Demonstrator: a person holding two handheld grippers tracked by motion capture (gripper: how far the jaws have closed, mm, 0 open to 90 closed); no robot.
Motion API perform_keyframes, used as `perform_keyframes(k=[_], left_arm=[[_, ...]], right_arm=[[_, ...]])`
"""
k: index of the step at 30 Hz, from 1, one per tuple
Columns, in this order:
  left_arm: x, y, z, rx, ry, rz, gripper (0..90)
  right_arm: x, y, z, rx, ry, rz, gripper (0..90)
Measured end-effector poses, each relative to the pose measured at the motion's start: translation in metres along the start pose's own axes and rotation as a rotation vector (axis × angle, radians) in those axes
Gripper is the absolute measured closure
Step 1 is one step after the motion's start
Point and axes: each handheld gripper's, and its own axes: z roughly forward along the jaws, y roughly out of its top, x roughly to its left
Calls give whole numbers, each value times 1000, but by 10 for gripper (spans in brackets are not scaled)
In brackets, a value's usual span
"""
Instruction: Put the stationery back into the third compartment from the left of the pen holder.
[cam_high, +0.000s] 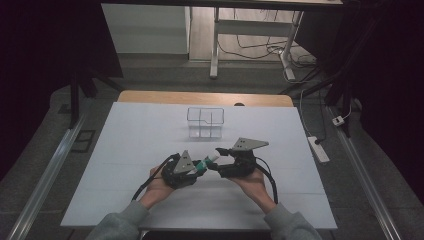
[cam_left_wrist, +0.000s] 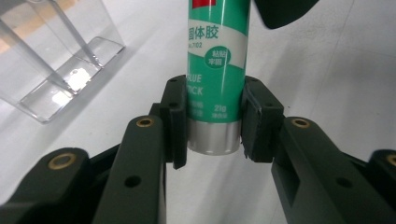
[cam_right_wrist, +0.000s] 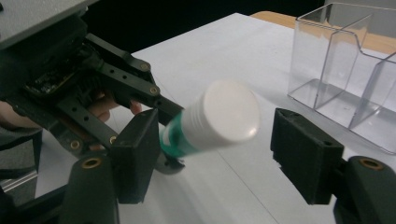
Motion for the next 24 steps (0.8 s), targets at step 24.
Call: perform_keyframes(k=[24], left_arm=[[12, -10, -11, 30, 15, -100, 396]], right_arm=[[8, 9, -12, -88, -17, -86, 640]])
